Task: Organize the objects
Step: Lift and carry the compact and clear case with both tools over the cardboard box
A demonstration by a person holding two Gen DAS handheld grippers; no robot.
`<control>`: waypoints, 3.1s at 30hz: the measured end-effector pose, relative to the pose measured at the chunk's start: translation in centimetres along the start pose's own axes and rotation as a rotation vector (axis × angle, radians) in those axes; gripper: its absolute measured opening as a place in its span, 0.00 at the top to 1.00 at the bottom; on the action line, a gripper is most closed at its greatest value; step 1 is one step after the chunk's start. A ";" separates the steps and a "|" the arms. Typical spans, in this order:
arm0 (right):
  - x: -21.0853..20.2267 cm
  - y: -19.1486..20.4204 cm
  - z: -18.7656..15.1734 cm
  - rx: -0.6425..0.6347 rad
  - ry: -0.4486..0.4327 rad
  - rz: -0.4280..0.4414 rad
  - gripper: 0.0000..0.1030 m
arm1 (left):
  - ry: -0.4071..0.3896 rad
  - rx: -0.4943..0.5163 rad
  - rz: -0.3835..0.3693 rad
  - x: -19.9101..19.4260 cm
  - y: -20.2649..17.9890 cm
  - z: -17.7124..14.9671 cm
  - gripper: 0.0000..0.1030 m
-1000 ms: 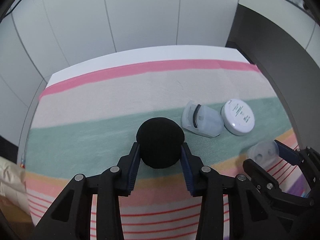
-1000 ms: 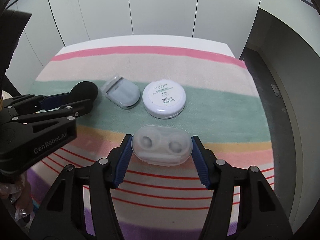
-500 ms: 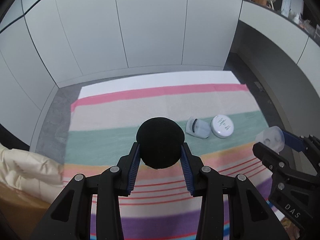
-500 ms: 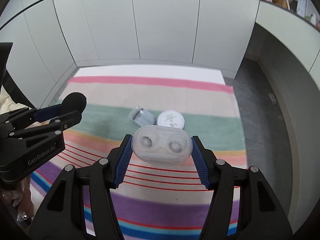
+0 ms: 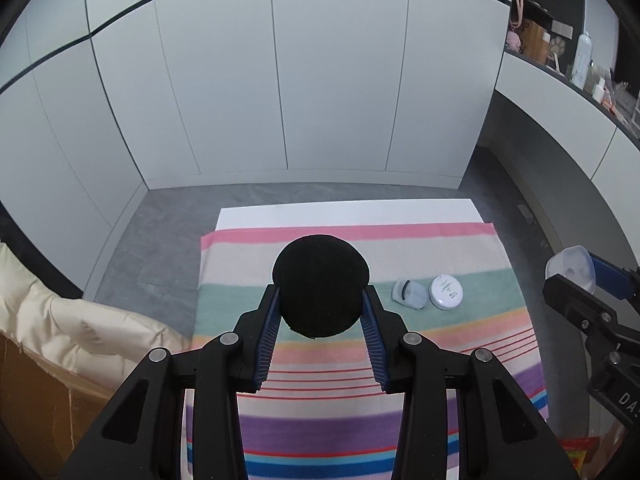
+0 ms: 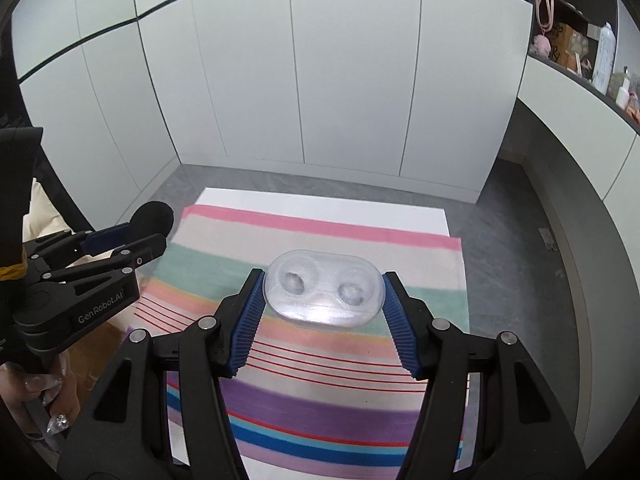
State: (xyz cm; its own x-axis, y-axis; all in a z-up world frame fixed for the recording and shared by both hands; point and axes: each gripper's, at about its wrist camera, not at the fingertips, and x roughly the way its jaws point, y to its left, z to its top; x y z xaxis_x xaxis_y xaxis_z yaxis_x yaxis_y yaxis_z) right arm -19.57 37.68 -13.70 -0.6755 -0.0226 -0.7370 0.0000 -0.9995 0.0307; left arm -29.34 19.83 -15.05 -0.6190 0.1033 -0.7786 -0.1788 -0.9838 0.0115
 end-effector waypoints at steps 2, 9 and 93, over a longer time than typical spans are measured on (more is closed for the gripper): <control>-0.3 -0.1 0.0 0.002 -0.005 0.012 0.41 | -0.005 0.012 0.019 -0.5 0.0 -0.1 0.61; -0.7 -0.3 -0.8 0.011 0.016 0.012 0.41 | -0.007 0.050 0.009 -2.3 -1.2 -0.8 0.61; -7.0 34.8 -11.0 -0.532 0.147 0.369 0.41 | 0.143 -0.536 0.394 -20.8 32.8 -23.2 0.59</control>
State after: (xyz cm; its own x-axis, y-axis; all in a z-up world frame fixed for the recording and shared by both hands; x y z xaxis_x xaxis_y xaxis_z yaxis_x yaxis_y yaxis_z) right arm -6.70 2.84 -14.92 -0.4539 -0.3303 -0.8276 0.6016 -0.7987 -0.0111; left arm -4.56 -17.97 -13.06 -0.4465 -0.2620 -0.8556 0.4658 -0.8845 0.0278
